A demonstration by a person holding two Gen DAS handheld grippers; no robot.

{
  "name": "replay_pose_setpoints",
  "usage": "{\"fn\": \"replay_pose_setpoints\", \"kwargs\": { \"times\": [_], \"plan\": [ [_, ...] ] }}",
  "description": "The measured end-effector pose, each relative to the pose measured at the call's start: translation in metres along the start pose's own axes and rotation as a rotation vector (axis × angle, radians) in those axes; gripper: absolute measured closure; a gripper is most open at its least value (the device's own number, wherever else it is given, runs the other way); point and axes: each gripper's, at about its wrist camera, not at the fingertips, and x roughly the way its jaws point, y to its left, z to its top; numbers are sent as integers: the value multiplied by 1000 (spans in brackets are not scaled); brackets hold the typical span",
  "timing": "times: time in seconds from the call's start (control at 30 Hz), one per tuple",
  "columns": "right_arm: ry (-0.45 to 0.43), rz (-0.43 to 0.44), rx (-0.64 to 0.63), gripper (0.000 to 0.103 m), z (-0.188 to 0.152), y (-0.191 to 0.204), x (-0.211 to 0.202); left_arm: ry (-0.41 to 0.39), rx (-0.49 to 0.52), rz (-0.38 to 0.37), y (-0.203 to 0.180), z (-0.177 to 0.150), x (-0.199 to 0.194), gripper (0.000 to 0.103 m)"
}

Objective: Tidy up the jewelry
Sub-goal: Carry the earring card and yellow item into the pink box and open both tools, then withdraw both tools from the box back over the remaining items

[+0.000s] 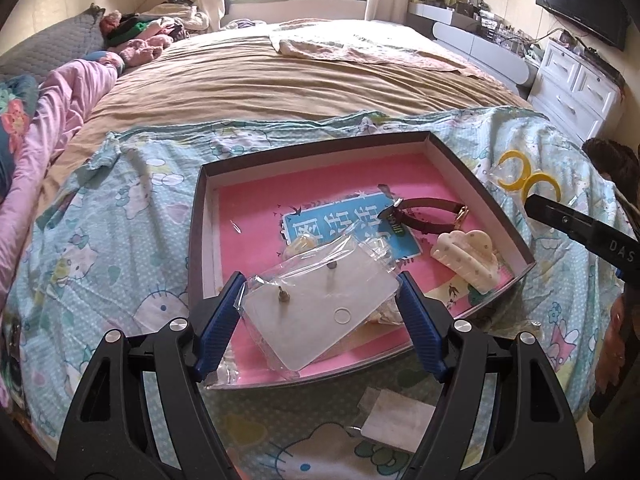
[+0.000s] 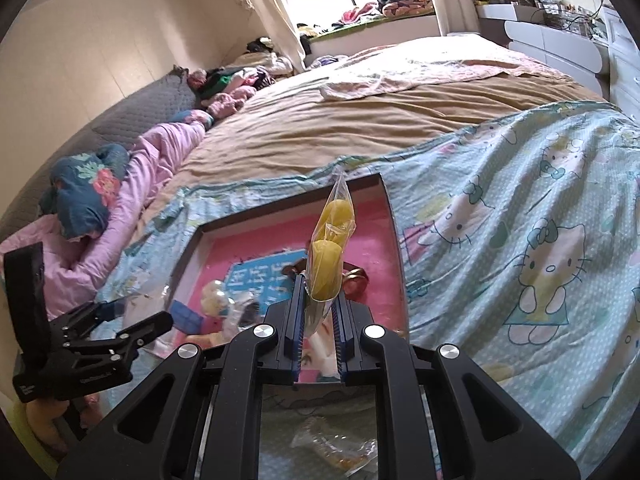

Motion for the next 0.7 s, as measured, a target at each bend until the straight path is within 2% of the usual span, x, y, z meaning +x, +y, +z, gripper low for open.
{"fn": "replay_pose_setpoints", "kwargs": {
  "times": [0.43, 0.5, 0.63, 0.7],
  "plan": [
    [40, -22, 15, 89, -2, -5, 14, 29, -4, -7, 3, -1, 14, 34],
    [38, -18, 19, 77, -2, -4, 13, 28, -5, -5, 3, -1, 14, 32],
    [19, -14, 21, 63, 0, -2, 6, 26, -5, 0, 4, 0, 14, 30],
    [7, -8, 26, 52, 0, -1, 0, 24, -7, 0, 5, 0, 13, 28]
  ]
}}
